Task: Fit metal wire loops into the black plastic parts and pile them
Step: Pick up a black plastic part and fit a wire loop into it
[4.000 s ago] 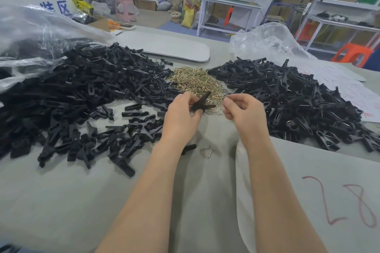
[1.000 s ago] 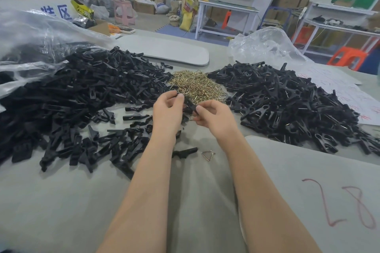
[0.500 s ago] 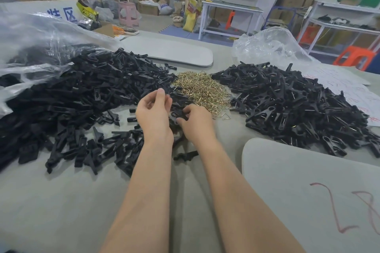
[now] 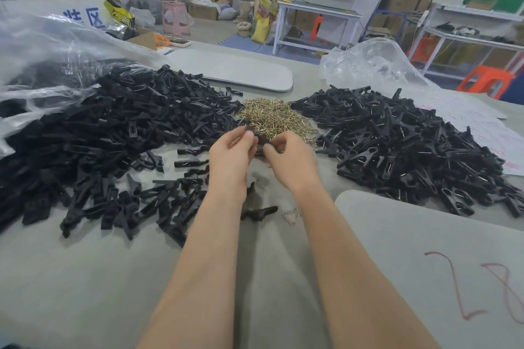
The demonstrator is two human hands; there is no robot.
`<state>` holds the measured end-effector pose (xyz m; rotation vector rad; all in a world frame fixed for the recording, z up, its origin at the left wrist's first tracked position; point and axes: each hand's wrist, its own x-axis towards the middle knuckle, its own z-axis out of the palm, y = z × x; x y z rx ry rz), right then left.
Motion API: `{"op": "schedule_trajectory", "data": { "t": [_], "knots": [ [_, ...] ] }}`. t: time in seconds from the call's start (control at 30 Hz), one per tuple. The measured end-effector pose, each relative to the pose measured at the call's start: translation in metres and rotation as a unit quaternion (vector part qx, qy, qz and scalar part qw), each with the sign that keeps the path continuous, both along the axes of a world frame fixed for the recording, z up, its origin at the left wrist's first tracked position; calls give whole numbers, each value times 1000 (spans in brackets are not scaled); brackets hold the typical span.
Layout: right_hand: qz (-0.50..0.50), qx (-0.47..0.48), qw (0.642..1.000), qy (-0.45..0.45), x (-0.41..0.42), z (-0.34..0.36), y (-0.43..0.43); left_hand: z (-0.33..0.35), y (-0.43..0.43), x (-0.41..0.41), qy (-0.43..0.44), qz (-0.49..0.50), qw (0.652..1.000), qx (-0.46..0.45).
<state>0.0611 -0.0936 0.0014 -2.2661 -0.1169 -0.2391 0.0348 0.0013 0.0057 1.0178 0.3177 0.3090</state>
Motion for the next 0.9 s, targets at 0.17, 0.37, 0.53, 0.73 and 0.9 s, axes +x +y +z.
{"op": "schedule_trajectory", "data": {
  "t": [0.17,0.37,0.53,0.73,0.9],
  "knots": [
    [45,-52,998,11,-2,-3,-22,-5,-14,1,-30,25,953,300],
    [56,196,978,-41,-11,-2,-25,-6,-11,0,-44,-9,963,266],
    [74,332,940,-30,-18,-4,-38,-7,-14,0,-32,-91,962,256],
    [80,281,956,-27,-15,-6,-46,-8,-15,-1,-25,-145,966,212],
    [104,227,966,-62,-16,-8,-39,-11,-15,1,-25,-134,969,207]
  ]
}}
